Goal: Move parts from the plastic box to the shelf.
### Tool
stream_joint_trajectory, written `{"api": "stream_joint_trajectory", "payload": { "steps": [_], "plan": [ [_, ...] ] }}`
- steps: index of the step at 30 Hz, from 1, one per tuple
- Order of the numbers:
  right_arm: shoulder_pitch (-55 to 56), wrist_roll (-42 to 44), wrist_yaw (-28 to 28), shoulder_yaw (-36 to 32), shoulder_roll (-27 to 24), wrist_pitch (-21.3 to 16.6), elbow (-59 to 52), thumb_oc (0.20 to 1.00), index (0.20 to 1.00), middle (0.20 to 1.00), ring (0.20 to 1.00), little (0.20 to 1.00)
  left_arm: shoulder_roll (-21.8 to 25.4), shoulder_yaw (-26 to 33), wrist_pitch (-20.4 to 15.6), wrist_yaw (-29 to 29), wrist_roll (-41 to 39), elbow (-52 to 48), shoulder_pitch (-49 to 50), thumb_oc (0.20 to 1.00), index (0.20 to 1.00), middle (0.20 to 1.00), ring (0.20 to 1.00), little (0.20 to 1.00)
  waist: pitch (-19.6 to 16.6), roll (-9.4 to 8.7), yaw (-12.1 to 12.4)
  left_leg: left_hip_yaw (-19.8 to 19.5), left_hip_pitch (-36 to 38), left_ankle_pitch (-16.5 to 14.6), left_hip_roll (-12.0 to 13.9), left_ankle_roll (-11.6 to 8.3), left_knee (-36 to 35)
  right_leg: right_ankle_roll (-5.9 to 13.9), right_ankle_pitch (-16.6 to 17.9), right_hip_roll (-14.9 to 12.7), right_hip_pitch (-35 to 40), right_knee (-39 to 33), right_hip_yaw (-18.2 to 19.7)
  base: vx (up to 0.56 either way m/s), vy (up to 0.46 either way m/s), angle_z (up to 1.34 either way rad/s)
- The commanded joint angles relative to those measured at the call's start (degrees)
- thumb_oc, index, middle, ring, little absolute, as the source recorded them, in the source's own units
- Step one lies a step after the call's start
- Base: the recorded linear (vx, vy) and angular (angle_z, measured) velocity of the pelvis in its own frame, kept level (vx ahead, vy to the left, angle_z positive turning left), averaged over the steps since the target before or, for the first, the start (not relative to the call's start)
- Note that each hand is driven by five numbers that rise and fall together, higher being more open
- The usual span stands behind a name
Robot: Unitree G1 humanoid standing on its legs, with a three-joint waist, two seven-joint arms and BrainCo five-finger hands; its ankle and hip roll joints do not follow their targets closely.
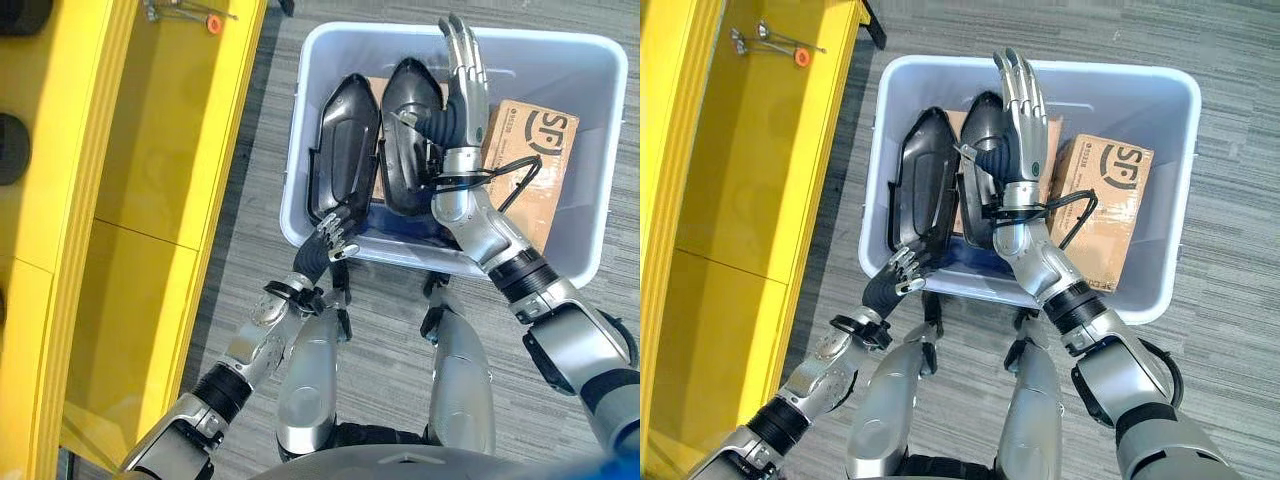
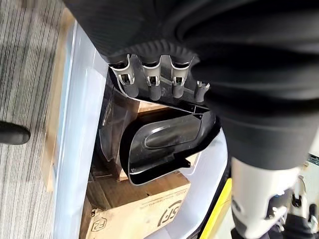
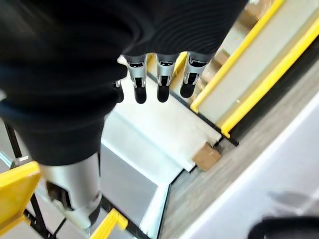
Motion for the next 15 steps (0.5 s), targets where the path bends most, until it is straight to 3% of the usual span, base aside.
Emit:
{"api": "stream_joint_trajectory", "payload": {
  "steps": [1,5,7,9,11,12,14,15],
  "plan": [
    [-1.14,-0.12,-1.81,-2.02,-0.22,-1.51,-4.25,1.000,1.000,1.000,1.000,1.000,-0.50,-2.45,-3.60,-0.57,-1.66,-4.67,2.25,1.000,1.000,1.000,1.000,1.000,-1.32,2.30,-0.06,-0.34,-0.84,3.17,-2.48,0.84,-4.17,3.84,-7.52,0.96,2.24,6.71,0.03,0.01,0.019,-0.06],
    [-0.01,3.70,0.46,-2.62,-0.43,1.48,-3.42,1.000,1.000,1.000,1.000,1.000,-0.69,-2.28,-4.52,-0.39,-1.47,-5.01,2.35,1.000,1.000,1.000,1.000,1.000,-1.32,2.37,-0.40,-0.10,-0.24,3.14,-2.42,0.70,-4.53,3.73,-7.60,0.93,2.66,6.34,0.05,0.00,0.011,-0.06],
    [0.36,6.56,2.10,-2.36,-0.32,2.64,-1.53,1.000,1.000,1.000,1.000,1.000,-0.72,-1.92,-7.50,0.93,-1.52,-5.31,2.39,1.000,1.000,1.000,1.000,1.000,-1.32,2.40,-0.29,-0.14,-0.28,3.10,-2.31,0.67,-4.45,3.60,-7.75,0.85,2.71,6.43,0.02,0.00,0.000,0.00],
    [0.35,10.86,4.34,-1.77,0.27,4.36,2.28,1.000,1.000,1.000,1.000,1.000,-0.06,0.24,-15.60,6.97,1.14,-7.53,2.08,1.000,1.000,1.000,1.000,1.000,-1.32,2.25,0.52,-0.59,-0.42,3.16,-2.34,0.63,-4.55,3.51,-7.98,0.77,2.84,6.63,-0.50,-0.01,-0.050,-0.01],
    [0.31,11.38,4.41,-1.73,0.36,4.60,2.62,1.000,1.000,1.000,1.000,1.000,0.00,0.47,-16.06,7.40,1.29,-7.80,2.07,1.000,1.000,1.000,1.000,1.000,-1.32,2.23,0.59,-0.65,-0.44,3.16,-2.35,0.63,-4.56,3.51,-8.01,0.74,2.85,6.67,-0.58,-0.01,-0.051,0.03],
    [0.02,14.22,5.14,-2.02,0.75,4.37,5.92,1.000,1.000,1.000,1.000,1.000,1.13,3.09,-19.89,11.61,4.47,-11.24,1.79,1.000,1.000,1.000,1.000,1.000,-1.32,2.26,1.52,-1.20,-0.67,3.14,-2.62,0.74,-4.56,3.38,-8.23,0.57,2.94,6.89,-1.18,-0.01,-0.075,0.01],
    [-0.09,15.44,6.09,-2.37,0.82,4.62,7.71,1.000,1.000,1.000,1.000,1.000,1.69,4.72,-22.06,14.49,6.11,-13.23,1.64,1.000,1.000,1.000,1.000,1.000,-1.32,2.27,2.11,-1.63,-0.76,3.13,-2.78,0.77,-4.56,3.32,-8.41,0.48,3.00,7.13,-1.54,-0.01,-0.092,0.07],
    [-0.19,16.89,6.46,-2.75,1.33,4.88,10.16,1.000,1.000,1.000,1.000,1.000,2.42,7.58,-23.07,19.13,8.54,-16.96,1.18,1.000,1.000,1.000,1.000,1.000,-1.32,2.27,3.09,-2.27,-0.79,3.14,-3.08,0.85,-4.63,3.29,-8.63,0.26,3.27,7.38,-2.08,0.00,-0.111,0.19]
  ]
}}
